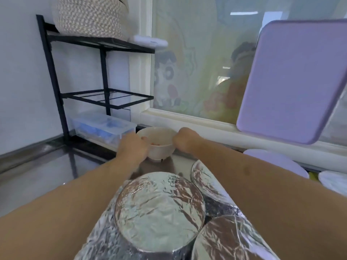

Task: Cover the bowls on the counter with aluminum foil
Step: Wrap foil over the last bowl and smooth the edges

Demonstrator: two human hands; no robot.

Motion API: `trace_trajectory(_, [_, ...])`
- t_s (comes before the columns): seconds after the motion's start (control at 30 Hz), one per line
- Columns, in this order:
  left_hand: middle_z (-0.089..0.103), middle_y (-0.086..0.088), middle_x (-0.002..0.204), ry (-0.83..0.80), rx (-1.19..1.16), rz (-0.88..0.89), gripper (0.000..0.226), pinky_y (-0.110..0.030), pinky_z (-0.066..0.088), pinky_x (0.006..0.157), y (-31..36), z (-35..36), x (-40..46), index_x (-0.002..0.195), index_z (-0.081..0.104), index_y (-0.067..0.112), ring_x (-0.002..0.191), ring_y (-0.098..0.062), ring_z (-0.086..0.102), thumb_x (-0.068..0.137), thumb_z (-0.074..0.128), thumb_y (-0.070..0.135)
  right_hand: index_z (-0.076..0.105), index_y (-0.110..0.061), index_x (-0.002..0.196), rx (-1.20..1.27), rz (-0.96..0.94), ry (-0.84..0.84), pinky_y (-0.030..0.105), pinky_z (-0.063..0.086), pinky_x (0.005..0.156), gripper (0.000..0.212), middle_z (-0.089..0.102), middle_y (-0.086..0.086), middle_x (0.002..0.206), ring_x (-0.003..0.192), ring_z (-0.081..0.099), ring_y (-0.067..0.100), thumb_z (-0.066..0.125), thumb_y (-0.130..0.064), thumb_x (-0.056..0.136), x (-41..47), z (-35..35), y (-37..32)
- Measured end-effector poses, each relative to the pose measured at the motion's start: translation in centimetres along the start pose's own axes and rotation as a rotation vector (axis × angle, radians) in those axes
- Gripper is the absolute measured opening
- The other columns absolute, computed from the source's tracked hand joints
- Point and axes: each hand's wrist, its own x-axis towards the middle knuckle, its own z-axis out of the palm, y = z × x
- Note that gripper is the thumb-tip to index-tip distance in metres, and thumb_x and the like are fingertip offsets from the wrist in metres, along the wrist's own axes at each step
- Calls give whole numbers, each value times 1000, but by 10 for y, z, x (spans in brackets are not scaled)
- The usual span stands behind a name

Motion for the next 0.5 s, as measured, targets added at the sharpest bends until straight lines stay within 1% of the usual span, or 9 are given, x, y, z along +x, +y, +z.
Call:
trace_trajectory(0.07, [61,-18,114,-19,23,9,37,-37,41,79,1,9,10,127,58,-5,98,-31,55,109,44,25,64,-2,113,-18,22,-34,32,42,83,23,59,18,109,99,49,26,43,-9,107,16,6,4])
trace_trajectory(0.1, [62,-18,116,-31,36,8,36,-38,44,80,0,13,13,127,59,-5,102,-33,58,109,45,24,61,-4,98,-9,30,-51,32,45,80,21,56,15,97,97,50,25,43,-7,107,21,10,6])
trace_trajectory(0.17, [63,-21,123,-46,53,7,35,-39,46,80,0,18,15,128,59,-5,105,-33,60,108,48,22,52,-6,76,30,50,-64,26,50,62,31,51,11,77,84,58,28,42,0,105,23,16,5])
trace_trajectory(0.2, [63,-21,122,-44,42,-6,34,-38,45,76,1,19,14,127,59,-5,101,-31,58,107,49,22,54,-4,76,77,64,-53,24,48,55,29,52,13,75,77,60,29,43,2,103,23,18,6])
trace_trajectory(0.23, [63,-19,119,-35,22,-18,33,-36,43,71,2,19,12,126,58,-3,97,-29,57,106,51,22,57,-2,81,118,82,-33,26,48,57,25,54,15,76,75,61,30,43,3,101,21,18,7])
trace_trajectory(0.3, [61,-14,108,-26,-23,-19,25,-33,41,65,8,14,6,121,57,2,91,-26,57,105,53,22,63,2,96,195,92,0,35,50,68,21,59,18,88,83,62,32,43,1,101,14,14,7])
trace_trajectory(0.4, [61,-11,98,-10,-72,17,21,-34,39,61,26,-2,-7,111,58,4,86,-26,59,102,55,23,62,8,124,307,70,54,35,52,89,29,55,18,106,99,54,29,43,-2,104,-3,-5,5])
trace_trajectory(0.43, [62,-11,97,3,-85,40,22,-34,40,62,34,-9,-15,107,59,5,87,-27,60,101,56,25,61,6,126,356,68,80,39,54,98,29,53,17,109,100,53,28,45,-3,104,-12,-15,3])
trace_trajectory(0.5, [64,-9,90,18,-116,107,24,-33,38,58,55,-24,-35,100,61,5,81,-26,60,100,57,29,57,-2,115,411,65,125,48,53,107,15,51,16,110,100,51,27,49,-3,103,-37,-40,3])
